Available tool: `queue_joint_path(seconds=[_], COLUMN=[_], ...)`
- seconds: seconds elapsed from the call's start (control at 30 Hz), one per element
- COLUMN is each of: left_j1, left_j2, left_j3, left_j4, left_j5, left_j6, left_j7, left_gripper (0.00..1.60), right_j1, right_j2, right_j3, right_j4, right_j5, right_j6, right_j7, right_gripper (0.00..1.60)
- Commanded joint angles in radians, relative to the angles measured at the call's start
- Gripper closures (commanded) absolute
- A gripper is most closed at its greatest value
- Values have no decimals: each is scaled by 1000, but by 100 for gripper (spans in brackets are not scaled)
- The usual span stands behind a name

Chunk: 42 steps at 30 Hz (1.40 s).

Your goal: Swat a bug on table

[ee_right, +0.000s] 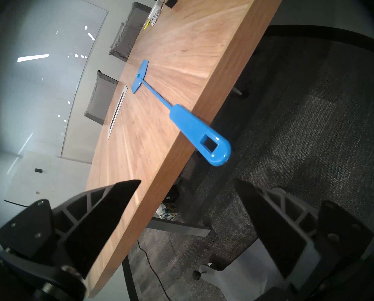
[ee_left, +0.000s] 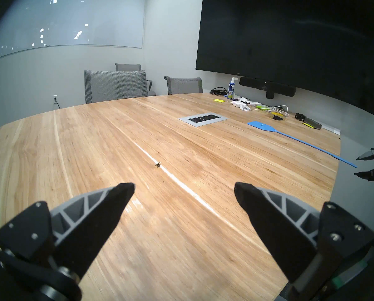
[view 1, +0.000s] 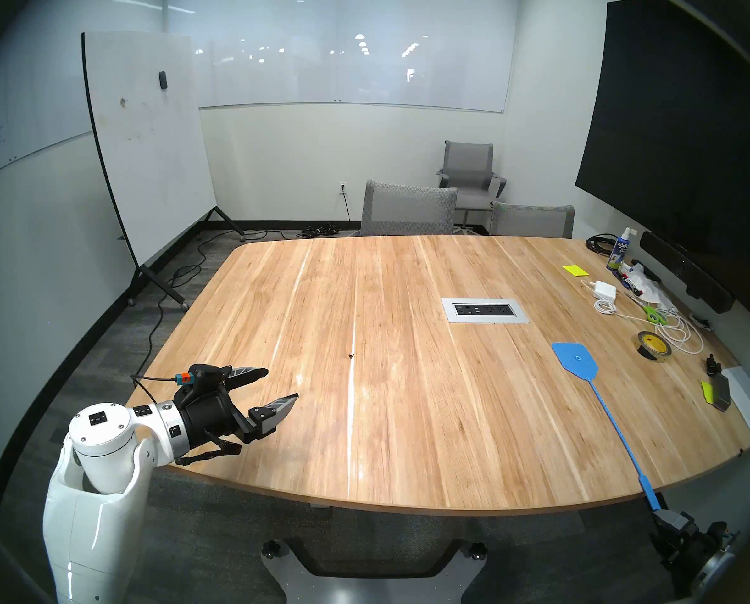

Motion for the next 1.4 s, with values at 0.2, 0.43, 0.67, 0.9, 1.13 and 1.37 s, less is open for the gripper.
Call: queue_joint_path(seconds=[0.2,0.43,0.67,0.9,1.13,1.37], left_j1=[-1,-1,-1,-2,-2,-2], left_j2=[1,1,1,0,0,-1], left_j3=[-1,-1,-1,-1,-1,-2], left_j4=[-16,-16,-16,-16,-16,-16], left_j5=[0,0,1,1,2,2], left_j6=[2,2,2,2,2,2], left_j7=[-2,-2,-2,-3,-3,-4], left_gripper=[0,0,0,0,0,0], right_j1=[16,16,21,27,33,39], right_j2=[6,3,3,4,5,7], right_j3=[13,16,19,23,24,25], right_j4=[-2,-8,-4,1,6,12], right_j5=[11,11,11,11,9,7], right_j6=[1,4,6,8,9,9], right_j7=[8,11,10,10,11,10], right_gripper=[0,0,0,0,0,0])
